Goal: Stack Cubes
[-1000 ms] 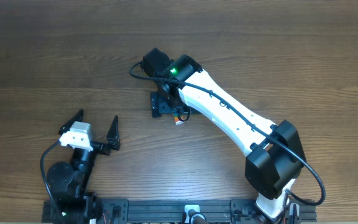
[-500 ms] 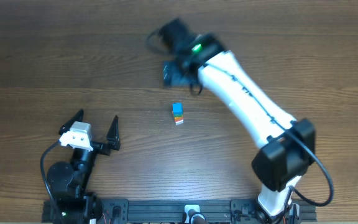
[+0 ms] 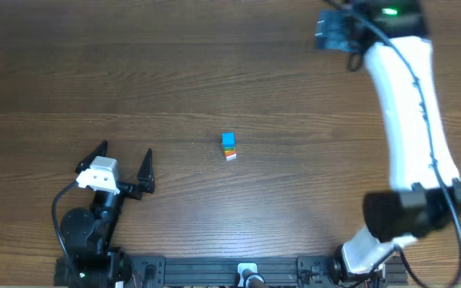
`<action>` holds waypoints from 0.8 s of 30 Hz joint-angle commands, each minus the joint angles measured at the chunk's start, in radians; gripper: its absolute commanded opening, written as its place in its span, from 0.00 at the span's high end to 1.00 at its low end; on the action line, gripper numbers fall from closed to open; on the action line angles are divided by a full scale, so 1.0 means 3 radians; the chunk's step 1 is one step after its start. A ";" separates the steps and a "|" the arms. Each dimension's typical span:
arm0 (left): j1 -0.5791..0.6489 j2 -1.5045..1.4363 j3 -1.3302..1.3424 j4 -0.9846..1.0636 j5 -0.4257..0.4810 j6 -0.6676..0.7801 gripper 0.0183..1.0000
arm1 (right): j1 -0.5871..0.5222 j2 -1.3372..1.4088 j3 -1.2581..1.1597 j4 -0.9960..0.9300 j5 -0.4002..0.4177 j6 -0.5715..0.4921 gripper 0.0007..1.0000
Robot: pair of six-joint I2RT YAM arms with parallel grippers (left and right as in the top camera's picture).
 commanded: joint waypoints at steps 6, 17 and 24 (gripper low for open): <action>-0.0015 -0.0027 -0.0036 0.0023 0.0020 0.0062 0.00 | -0.0357 -0.1556 -0.0837 0.0347 -0.0301 -0.0426 0.01; -0.0015 -0.0027 -0.0036 0.0023 0.0020 0.0062 0.00 | -0.0357 -0.3827 -0.3396 0.1783 -0.0711 -0.0417 0.01; -0.0015 -0.0027 -0.0036 0.0023 0.0020 0.0062 0.00 | -0.0356 -0.5173 -0.4471 0.2466 -0.0713 -0.0416 0.01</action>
